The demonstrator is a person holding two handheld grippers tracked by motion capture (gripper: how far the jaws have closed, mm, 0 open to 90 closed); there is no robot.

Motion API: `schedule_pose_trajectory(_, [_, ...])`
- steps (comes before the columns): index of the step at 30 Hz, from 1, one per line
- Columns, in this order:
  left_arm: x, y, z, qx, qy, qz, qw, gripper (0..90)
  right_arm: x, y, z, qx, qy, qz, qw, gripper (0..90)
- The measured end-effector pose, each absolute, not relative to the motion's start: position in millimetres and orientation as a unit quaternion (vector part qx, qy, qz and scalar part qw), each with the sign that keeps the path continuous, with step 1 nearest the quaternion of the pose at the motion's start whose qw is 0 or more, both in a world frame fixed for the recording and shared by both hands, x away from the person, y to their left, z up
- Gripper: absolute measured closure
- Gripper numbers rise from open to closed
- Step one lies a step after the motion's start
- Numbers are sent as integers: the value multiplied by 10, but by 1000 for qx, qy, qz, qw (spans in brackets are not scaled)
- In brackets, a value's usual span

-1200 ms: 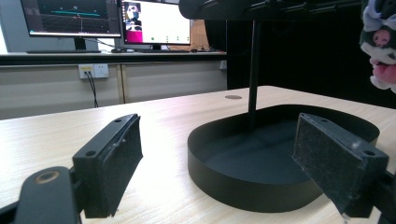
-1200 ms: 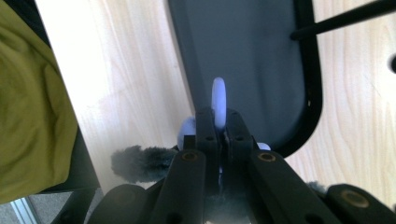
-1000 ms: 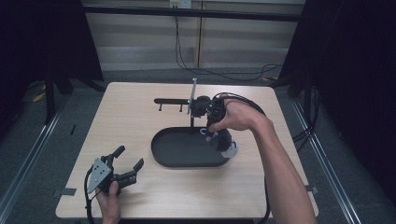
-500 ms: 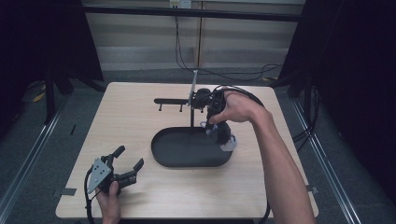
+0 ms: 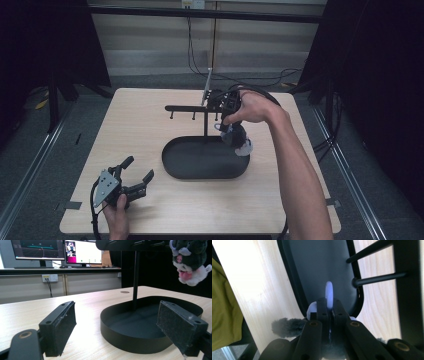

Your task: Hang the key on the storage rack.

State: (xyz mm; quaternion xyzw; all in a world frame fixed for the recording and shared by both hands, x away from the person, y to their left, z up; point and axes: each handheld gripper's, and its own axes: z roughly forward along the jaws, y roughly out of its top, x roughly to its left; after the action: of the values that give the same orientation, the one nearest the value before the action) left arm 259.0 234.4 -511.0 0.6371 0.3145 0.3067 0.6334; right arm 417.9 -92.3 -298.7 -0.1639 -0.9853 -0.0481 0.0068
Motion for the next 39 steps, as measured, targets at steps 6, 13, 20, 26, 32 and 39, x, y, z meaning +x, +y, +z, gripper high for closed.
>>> schedule_pose_trajectory(6, [2588, 2346, -5108, 638, 315, 307, 632, 153, 4225, -909, -2964, -169, -984, -47, 7, 876])
schedule_pose_trajectory(13, [2590, 2342, -5109, 636, 315, 306, 635, 153, 4292, -908, -2976, -175, -984, -41, 9, 876])
schedule_pose_trajectory(20, [2589, 2345, -5109, 638, 314, 307, 633, 153, 4346, -910, -3007, -178, -983, -45, 10, 876])
schedule_pose_trajectory(26, [2596, 2354, -5106, 642, 308, 308, 631, 153, 4399, -885, -3018, -179, -983, -50, 6, 876])
schedule_pose_trajectory(32, [2590, 2346, -5109, 638, 314, 307, 633, 153, 4428, -923, -3027, -185, -982, -45, 1, 875])
schedule_pose_trajectory(39, [2588, 2346, -5109, 638, 314, 307, 633, 153, 4479, -948, -3062, -189, -980, -52, -12, 872])
